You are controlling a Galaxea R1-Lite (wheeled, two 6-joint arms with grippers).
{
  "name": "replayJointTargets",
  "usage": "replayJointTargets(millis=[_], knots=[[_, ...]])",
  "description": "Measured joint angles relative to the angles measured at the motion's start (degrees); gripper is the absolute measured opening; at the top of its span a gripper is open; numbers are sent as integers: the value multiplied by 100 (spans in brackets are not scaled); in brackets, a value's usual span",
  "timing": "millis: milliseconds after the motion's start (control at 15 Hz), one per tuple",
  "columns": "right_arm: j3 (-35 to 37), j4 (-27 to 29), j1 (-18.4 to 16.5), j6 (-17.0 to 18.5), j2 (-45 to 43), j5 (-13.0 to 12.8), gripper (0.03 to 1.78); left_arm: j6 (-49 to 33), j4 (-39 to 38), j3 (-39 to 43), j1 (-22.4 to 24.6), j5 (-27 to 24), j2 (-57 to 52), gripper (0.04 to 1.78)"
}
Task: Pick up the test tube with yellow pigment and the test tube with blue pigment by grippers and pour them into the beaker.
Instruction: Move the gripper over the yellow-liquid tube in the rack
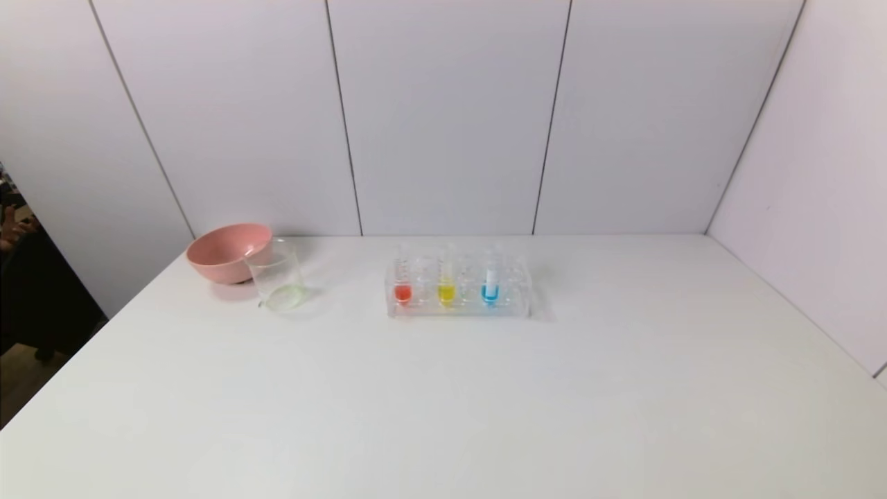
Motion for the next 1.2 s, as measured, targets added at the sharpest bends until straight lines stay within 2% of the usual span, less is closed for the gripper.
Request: replayJointTargets(millis=[800,1200], knots=[[0,2,2,0,0,0,177,73,27,-46,0,5,0,176],[0,2,2,0,0,-2,177,206,812,-1279,9,-499,218,176]])
